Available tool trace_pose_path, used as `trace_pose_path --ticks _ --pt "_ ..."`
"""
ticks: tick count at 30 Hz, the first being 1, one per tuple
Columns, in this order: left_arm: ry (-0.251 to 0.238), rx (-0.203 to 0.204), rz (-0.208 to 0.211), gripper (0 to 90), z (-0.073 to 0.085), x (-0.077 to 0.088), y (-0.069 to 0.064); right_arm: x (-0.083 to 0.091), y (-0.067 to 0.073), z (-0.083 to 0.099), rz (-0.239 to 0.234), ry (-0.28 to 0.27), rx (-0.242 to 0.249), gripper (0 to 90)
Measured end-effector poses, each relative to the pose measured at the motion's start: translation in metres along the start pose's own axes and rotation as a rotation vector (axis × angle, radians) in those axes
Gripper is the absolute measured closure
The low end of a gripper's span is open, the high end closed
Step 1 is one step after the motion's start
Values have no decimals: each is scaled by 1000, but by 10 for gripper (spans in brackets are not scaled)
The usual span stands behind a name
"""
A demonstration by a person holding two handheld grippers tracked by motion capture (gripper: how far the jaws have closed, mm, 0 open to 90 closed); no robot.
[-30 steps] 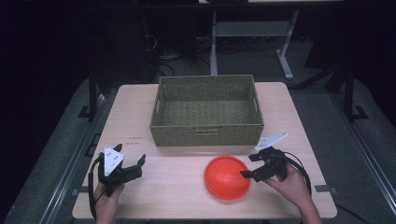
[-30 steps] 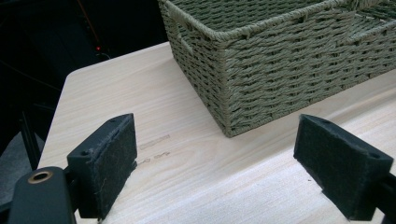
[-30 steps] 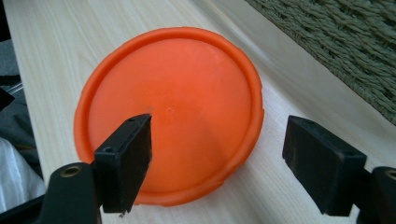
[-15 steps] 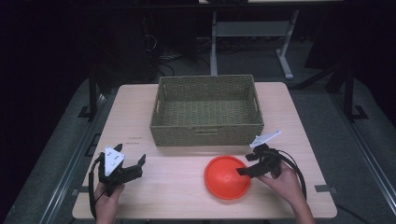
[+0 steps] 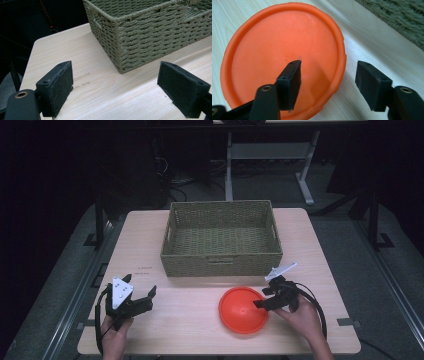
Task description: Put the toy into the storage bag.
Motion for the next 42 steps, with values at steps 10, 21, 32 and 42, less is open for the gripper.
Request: trace_pose_path --ticks 10,21,32,42 --pt "1 -1 2 128 0 -1 -1 -6 -1 4 11 35 -6 471" --pt "5 -8 6 128 1 -1 -2 -12 3 5 -15 46 -8 501" --pt "5 -9 6 128 1 -2 -3 -11 0 5 -22 35 -33 536" --pt "7 -11 7 128 1 -2 -3 -2 2 0 -7 -5 -24 632"
Point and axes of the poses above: each handheld gripper's, and its own axes: x roughly backward along the jaws, z roughly out of its underside, y roughly to its left, the point moved 10 cm from there along -x, roughly forward along the jaws, and after that the axes turned 10 degrees about x, right-handed, at the moved point
